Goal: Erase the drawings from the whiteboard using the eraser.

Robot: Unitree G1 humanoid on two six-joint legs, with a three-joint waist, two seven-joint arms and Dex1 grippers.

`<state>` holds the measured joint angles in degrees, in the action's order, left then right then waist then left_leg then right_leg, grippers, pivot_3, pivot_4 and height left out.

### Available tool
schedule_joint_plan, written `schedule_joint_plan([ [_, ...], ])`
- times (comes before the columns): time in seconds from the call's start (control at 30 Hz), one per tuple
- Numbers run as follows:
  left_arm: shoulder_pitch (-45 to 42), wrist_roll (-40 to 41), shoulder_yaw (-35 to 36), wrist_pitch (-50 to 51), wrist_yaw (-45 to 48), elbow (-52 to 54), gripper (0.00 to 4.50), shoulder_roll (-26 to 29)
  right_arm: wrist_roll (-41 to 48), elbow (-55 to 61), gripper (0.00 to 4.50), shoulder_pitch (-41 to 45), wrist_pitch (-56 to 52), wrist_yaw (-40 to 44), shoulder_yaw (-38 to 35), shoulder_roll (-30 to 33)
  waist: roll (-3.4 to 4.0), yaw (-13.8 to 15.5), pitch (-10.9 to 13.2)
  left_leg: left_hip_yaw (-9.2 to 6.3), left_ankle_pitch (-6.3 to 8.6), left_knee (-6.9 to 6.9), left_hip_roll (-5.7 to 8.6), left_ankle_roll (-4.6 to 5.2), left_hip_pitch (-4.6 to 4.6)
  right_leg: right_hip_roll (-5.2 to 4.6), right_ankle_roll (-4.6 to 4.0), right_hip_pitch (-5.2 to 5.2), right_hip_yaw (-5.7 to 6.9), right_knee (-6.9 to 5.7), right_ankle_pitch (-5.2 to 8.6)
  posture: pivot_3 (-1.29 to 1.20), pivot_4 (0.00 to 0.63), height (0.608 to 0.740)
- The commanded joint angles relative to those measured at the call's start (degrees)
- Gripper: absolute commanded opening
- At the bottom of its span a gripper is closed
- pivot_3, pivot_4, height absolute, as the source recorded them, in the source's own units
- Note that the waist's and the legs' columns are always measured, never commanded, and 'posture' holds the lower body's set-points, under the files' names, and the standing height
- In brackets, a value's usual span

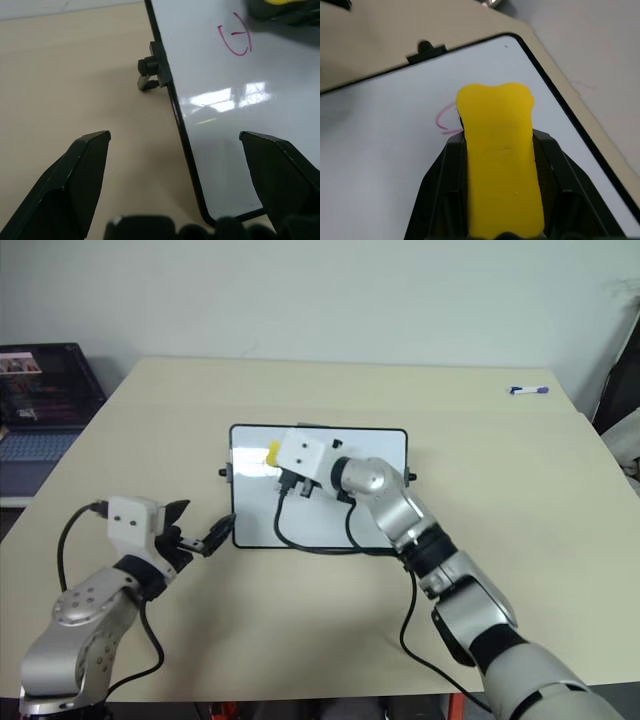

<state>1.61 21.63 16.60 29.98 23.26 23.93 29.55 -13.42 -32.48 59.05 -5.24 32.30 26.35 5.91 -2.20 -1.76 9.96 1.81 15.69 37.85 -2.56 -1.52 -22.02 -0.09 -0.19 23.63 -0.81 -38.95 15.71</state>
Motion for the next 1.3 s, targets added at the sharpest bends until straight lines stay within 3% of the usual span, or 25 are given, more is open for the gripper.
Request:
schedule_joint_plan([
  [0.03,-0.5,0.6,-0.4,0.0,1.4,1.9,4.5,1.0,-2.5,-4.2,1.31,2.2,2.9,4.5,2.5,0.8,0.0,-0.1,0.0,0.0,0.0,0.0,-0.01,0.0,0.01,0.0,0.0,0.0,0.0,-0.01,0.0,0.0,0.15,0.74],
  [0.2,-0.1,2.5,-1.6,1.4,5.2,2.5,4.5,2.4,-4.9,-2.4,1.31,2.3,5.2,11.0,5.4,2.8,0.0,-0.1,0.0,-0.03,0.0,0.01,-0.02,0.0,0.09,0.0,-0.01,-0.06,0.04,-0.06,0.0,0.0,0.15,0.74],
  [0.4,-0.4,3.6,-2.1,2.1,8.3,1.9,4.5,4.0,-6.8,-10.1,1.31,7.8,7.8,0.2,1.9,-0.9,0.01,-0.1,0.0,-0.04,-0.01,0.02,-0.02,0.0,0.15,0.0,-0.02,-0.08,0.04,-0.11,-0.01,0.0,0.15,0.74],
  [0.5,-0.5,3.7,-2.4,2.1,9.3,1.8,4.5,4.4,-6.0,-13.4,1.31,10.1,8.0,-0.7,0.9,-2.0,0.01,-0.1,0.0,-0.03,-0.01,0.02,-0.02,-0.01,0.12,0.0,-0.03,-0.06,0.04,-0.1,-0.01,0.0,0.15,0.74],
  [0.77,0.8,3.2,-3.3,1.4,9.6,2.1,4.5,4.3,-6.5,-8.5,1.31,5.0,7.1,17.0,6.1,0.1,0.02,0.0,0.0,-0.05,0.01,-0.01,0.01,-0.02,0.1,-0.08,-0.03,-0.08,0.09,-0.04,-0.01,0.0,0.15,0.74],
  [0.83,1.0,3.2,-3.3,1.4,9.7,2.2,4.5,4.3,-7.9,-9.2,1.31,5.5,8.2,13.9,6.0,-0.3,0.02,-0.1,0.0,-0.06,0.01,0.01,0.0,-0.01,0.13,-0.08,-0.03,-0.09,0.1,-0.09,-0.01,0.0,0.15,0.74],
  [0.97,0.9,3.1,-3.6,1.3,9.8,2.1,4.5,4.2,-10.1,-15.5,1.31,10.5,11.5,-1.5,3.2,-2.6,0.05,-0.1,0.0,-0.07,-0.03,0.04,-0.01,-0.01,0.19,-0.08,-0.07,-0.11,0.13,-0.13,-0.01,0.0,0.15,0.74],
  [1.1,0.9,2.9,-4.0,1.2,9.9,2.0,4.5,4.1,-9.7,-20.3,1.31,13.1,13.3,-4.0,2.4,-4.0,0.01,0.0,0.0,-0.06,-0.06,0.04,0.0,-0.04,0.14,-0.08,-0.12,-0.09,0.13,-0.08,-0.02,0.0,0.15,0.74],
  [1.3,1.2,2.6,-4.2,0.2,10.2,1.2,4.5,3.8,-10.6,-17.9,1.31,8.1,12.3,12.3,6.7,-2.1,0.02,-0.1,0.0,-0.03,0.0,-0.05,-0.01,-0.06,0.14,-0.09,-0.12,-0.08,0.12,-0.03,-0.01,0.0,0.15,0.74],
])
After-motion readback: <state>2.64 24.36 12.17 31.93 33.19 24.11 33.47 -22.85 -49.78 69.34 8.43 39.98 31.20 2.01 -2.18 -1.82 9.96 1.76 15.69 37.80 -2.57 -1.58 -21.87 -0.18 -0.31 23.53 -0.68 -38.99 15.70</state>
